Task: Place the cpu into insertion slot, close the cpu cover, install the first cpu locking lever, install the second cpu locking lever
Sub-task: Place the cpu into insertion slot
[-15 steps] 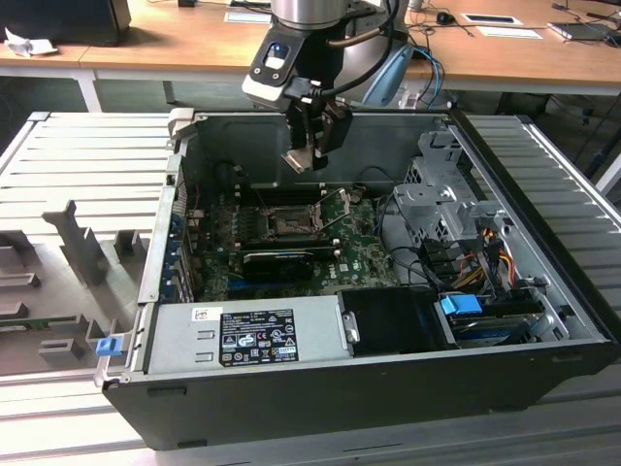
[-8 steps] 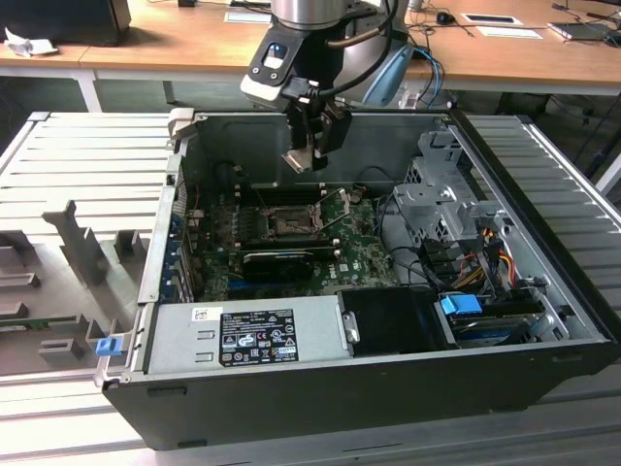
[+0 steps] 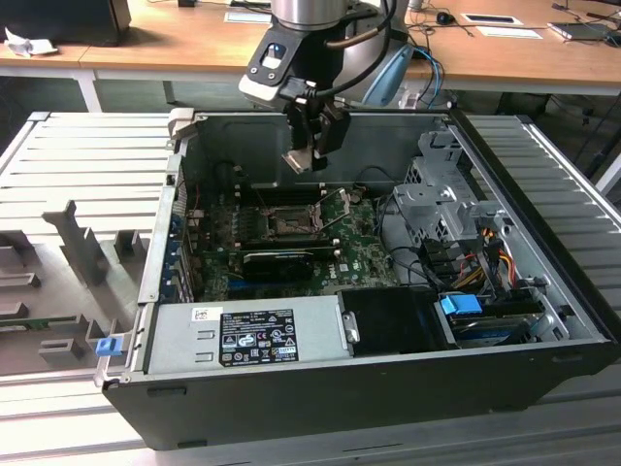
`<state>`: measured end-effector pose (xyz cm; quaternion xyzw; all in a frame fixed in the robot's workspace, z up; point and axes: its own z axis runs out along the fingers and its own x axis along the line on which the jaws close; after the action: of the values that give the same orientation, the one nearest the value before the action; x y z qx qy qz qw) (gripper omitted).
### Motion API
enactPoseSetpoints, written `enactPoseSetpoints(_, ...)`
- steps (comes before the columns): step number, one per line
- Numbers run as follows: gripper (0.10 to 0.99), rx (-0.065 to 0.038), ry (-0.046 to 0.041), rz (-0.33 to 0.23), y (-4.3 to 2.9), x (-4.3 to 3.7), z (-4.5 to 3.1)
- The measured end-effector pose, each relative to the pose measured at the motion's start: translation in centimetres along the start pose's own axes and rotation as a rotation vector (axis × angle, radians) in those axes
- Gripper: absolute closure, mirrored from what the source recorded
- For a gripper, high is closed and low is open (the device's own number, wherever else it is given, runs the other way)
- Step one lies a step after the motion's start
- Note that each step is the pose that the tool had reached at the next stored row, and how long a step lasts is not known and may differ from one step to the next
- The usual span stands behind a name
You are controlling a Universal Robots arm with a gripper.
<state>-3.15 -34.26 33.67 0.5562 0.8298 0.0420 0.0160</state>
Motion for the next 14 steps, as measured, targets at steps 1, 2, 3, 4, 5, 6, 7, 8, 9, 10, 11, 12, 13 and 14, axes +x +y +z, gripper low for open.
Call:
enactPoseSetpoints(1, 0.561, 0.0, -0.0005, 0.005, 0.0, 0.0, 0.01)
enactPoseSetpoints(2, 0.561, 0.0, -0.0006, 0.007, 0.0, 0.0, 0.02)
enactPoseSetpoints(3, 0.561, 0.0, -0.0009, 0.01, 0.0, 0.0, 0.03)
enactPoseSetpoints(4, 0.561, 0.0, -0.0014, 0.016, 0.0, 0.0, 0.05)
enactPoseSetpoints(5, 0.561, -0.001, -0.0021, 0.024, 0.0, 0.0, 0.07)
enactPoseSetpoints(6, 0.561, -0.001, -0.0036, 0.041, -0.01, 0.0, 0.09)
enactPoseSetpoints(7, 0.561, -0.001, -0.0046, 0.053, -0.01, 0.0, 0.11)
enactPoseSetpoints(8, 0.561, -0.002, -0.0061, 0.07, -0.02, 0.0, 0.14)
enactPoseSetpoints(9, 0.561, -0.002, -0.0071, 0.081, -0.04, 0.01, 0.16)
enactPoseSetpoints(10, 0.561, -0.002, -0.0079, 0.088, -0.07, 0.02, 0.16)
enactPoseSetpoints(11, 0.561, -0.002, -0.0087, 0.097, -0.19, 0.07, 0.18)
enactPoseSetpoints(12, 0.561, -0.002, -0.0088, 0.1, -0.29, 0.11, 0.2)
enactPoseSetpoints(13, 0.561, -0.002, -0.009, 0.101, -0.33, 0.12, 0.21)
enactPoseSetpoints(14, 0.561, -0.002, -0.0091, 0.102, -0.36, 0.14, 0.22)
